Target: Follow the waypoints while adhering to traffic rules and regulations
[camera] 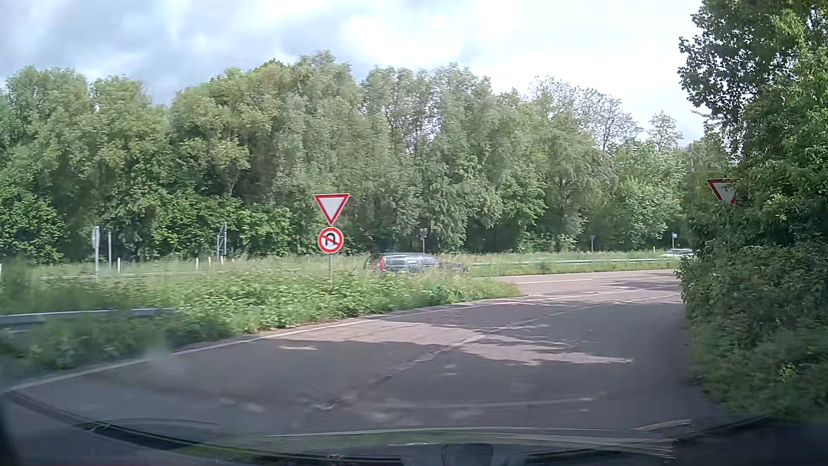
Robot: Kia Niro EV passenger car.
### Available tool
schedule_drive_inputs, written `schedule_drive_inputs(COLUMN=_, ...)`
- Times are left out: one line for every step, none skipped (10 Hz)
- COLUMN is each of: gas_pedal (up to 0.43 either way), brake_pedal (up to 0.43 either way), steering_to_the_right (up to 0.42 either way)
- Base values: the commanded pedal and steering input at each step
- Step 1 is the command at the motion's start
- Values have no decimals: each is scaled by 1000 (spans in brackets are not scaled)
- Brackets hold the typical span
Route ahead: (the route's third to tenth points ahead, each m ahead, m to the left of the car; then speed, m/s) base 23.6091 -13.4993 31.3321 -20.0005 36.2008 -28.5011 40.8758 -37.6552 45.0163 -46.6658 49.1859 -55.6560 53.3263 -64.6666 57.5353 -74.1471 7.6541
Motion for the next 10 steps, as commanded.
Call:
schedule_drive_inputs(gas_pedal=79, brake_pedal=0, steering_to_the_right=215)
schedule_drive_inputs(gas_pedal=79, brake_pedal=0, steering_to_the_right=214)
schedule_drive_inputs(gas_pedal=79, brake_pedal=0, steering_to_the_right=212)
schedule_drive_inputs(gas_pedal=79, brake_pedal=0, steering_to_the_right=212)
schedule_drive_inputs(gas_pedal=87, brake_pedal=0, steering_to_the_right=211)
schedule_drive_inputs(gas_pedal=87, brake_pedal=0, steering_to_the_right=212)
schedule_drive_inputs(gas_pedal=87, brake_pedal=0, steering_to_the_right=211)
schedule_drive_inputs(gas_pedal=87, brake_pedal=0, steering_to_the_right=209)
schedule_drive_inputs(gas_pedal=98, brake_pedal=0, steering_to_the_right=209)
schedule_drive_inputs(gas_pedal=98, brake_pedal=0, steering_to_the_right=208)
